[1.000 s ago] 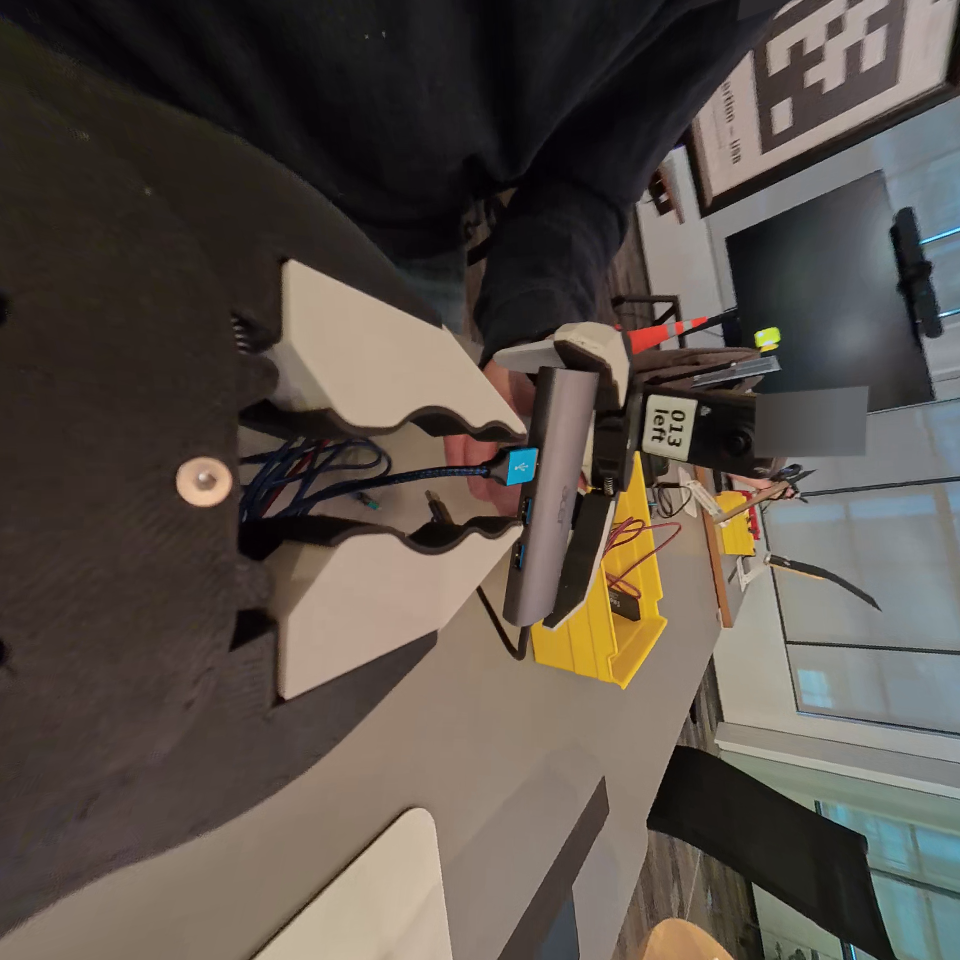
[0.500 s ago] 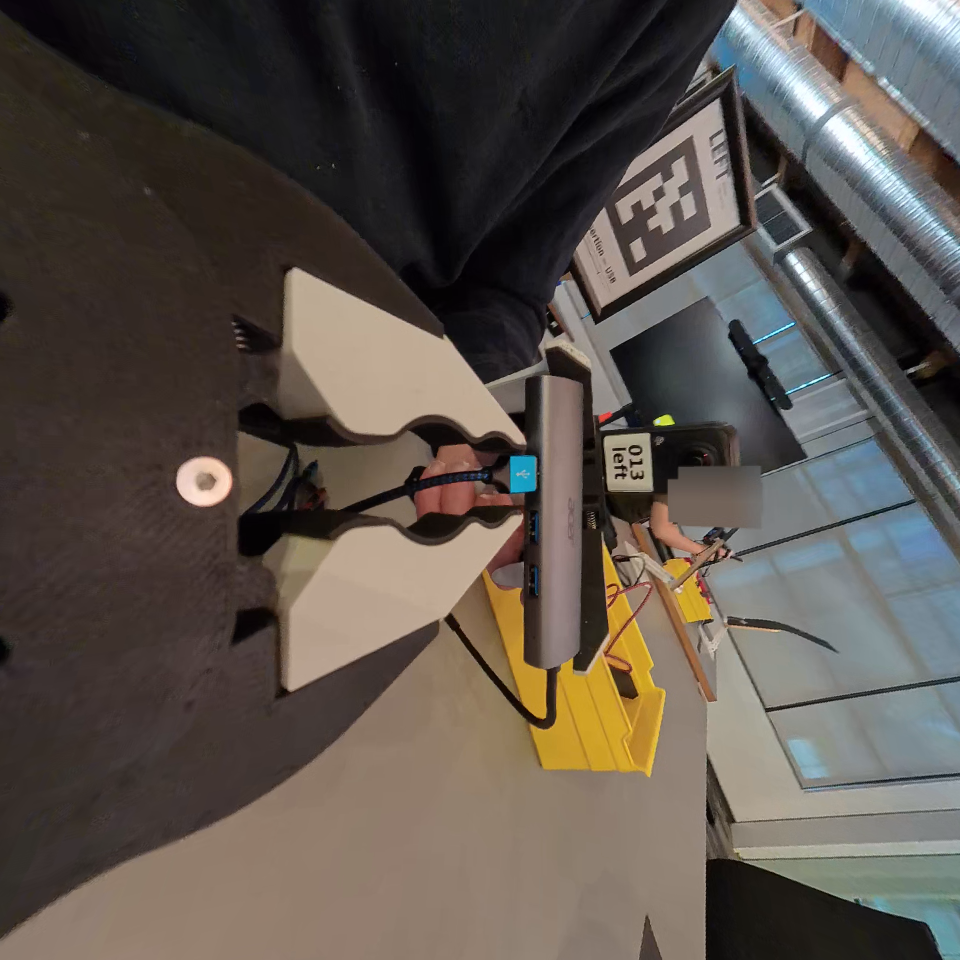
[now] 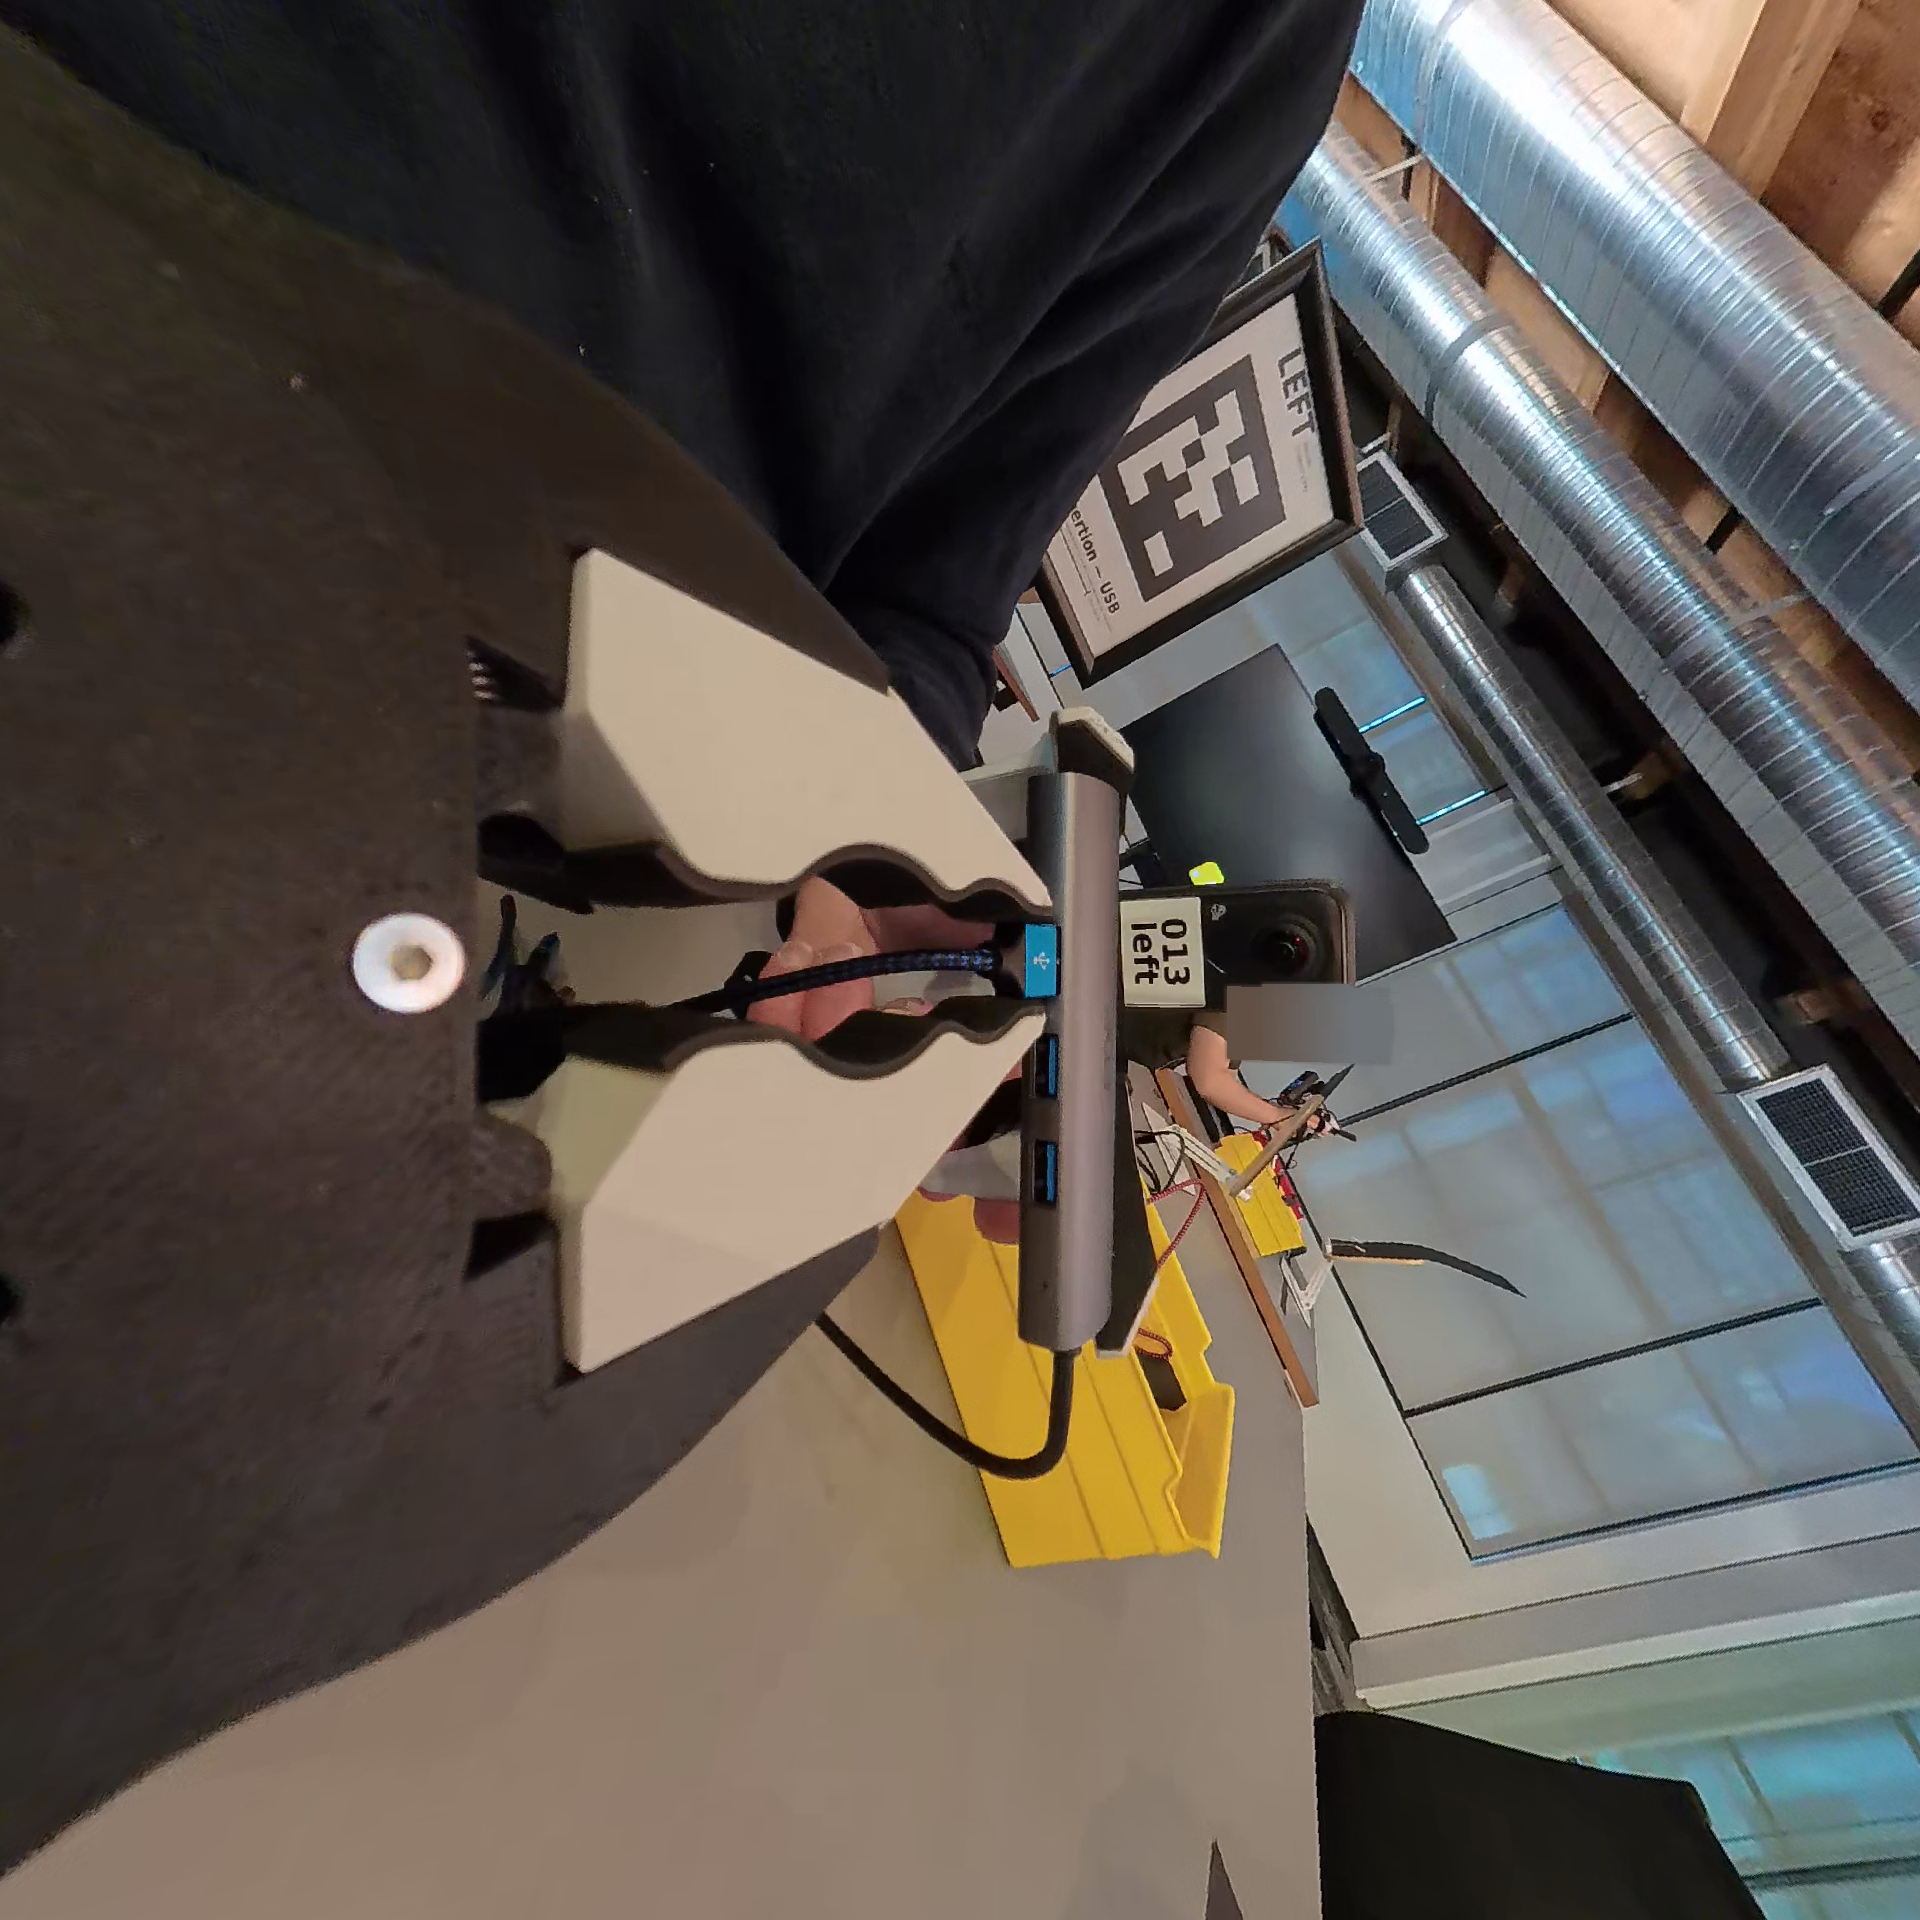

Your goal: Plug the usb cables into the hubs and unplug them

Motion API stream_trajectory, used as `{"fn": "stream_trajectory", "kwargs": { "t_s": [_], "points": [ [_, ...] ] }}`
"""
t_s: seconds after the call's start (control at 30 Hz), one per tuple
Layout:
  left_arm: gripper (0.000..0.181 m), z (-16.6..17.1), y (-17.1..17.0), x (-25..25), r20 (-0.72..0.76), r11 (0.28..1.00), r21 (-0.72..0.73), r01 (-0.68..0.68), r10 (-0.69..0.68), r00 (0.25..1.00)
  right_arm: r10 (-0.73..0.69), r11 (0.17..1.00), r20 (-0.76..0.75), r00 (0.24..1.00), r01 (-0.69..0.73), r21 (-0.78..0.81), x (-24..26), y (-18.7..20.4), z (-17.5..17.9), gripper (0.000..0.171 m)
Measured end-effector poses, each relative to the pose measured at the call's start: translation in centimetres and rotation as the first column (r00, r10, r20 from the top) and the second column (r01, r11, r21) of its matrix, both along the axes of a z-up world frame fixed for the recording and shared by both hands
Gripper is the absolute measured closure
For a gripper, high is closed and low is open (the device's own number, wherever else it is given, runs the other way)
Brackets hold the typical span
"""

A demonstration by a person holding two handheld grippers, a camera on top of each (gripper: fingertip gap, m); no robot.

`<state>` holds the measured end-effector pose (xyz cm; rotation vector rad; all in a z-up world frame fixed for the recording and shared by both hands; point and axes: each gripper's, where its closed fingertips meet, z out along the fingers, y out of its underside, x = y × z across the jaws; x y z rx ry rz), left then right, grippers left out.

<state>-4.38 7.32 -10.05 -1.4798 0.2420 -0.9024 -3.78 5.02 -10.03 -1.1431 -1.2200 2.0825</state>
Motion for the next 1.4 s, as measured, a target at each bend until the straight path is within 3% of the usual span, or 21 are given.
{"fn": "stream_trajectory", "kwargs": {
  "t_s": [0.4,0.53,0.7,0.97,1.4],
  "points": [
    [0.053,-0.5,-0.3,0.5,-0.071,0.998,-0.038,0.056,-0.058,0.996,0.049,0.991,0.043,0.998,-0.054,0.125,0.7,-0.4,-0.4,0.160],
    [0.046,-0.9,-0.4,0.7,-0.081,0.994,-0.067,0.083,-0.088,0.993,0.065,0.989,0.043,0.997,-0.070,0.130,0.9,-0.5,-0.5,0.160],
    [0.054,-1.0,-0.7,1.2,-0.098,0.993,-0.064,0.103,-0.109,0.989,0.079,0.989,0.045,0.996,-0.084,0.121,1.0,-0.5,-0.7,0.160],
    [0.047,-1.3,-0.5,1.1,-0.098,0.991,-0.090,0.102,-0.111,0.989,0.077,0.989,0.040,0.996,-0.081,0.120,1.0,-0.6,-0.7,0.160],
    [0.052,-1.9,-0.8,1.6,-0.115,0.986,-0.116,0.123,-0.136,0.984,0.071,0.990,0.039,0.997,-0.076,0.121,1.1,-0.6,-0.9,0.160]
  ]
}}
